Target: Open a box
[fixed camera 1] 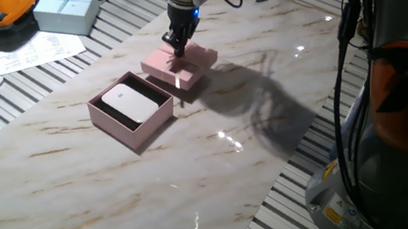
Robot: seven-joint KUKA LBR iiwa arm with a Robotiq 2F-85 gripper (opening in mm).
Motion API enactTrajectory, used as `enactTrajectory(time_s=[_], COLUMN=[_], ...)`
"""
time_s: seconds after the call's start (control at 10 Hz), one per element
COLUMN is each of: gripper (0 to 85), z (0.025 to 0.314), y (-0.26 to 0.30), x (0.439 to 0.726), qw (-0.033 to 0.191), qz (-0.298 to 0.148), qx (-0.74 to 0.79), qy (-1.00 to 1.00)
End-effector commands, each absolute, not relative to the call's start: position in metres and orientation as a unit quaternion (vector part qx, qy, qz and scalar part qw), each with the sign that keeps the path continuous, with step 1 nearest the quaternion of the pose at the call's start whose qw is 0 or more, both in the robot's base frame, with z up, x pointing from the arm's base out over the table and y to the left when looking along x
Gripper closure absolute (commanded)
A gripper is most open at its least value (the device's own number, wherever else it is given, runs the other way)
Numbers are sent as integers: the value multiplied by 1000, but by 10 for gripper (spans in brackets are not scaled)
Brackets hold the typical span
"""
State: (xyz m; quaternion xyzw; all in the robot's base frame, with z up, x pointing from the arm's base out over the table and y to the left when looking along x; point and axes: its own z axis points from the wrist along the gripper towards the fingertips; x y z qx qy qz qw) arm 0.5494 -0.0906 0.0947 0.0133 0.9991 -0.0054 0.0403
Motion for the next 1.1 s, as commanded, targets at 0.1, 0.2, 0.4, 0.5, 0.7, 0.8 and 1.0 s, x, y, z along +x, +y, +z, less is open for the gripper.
enactTrajectory(time_s=[0.1,0.2,0.4,0.5,0.7,0.8,1.0], gripper=[850,850,850,850,850,850,680], z=[90,87,82,79,75,74,71], y=[-90,-91,-93,-93,-92,-90,-88], x=[549,549,549,549,547,546,544], qw=[42,42,44,45,48,51,61], qz=[-3,-1,-2,-2,2,1,3], qx=[15,14,13,13,16,18,28], qy=[999,999,999,999,999,999,998])
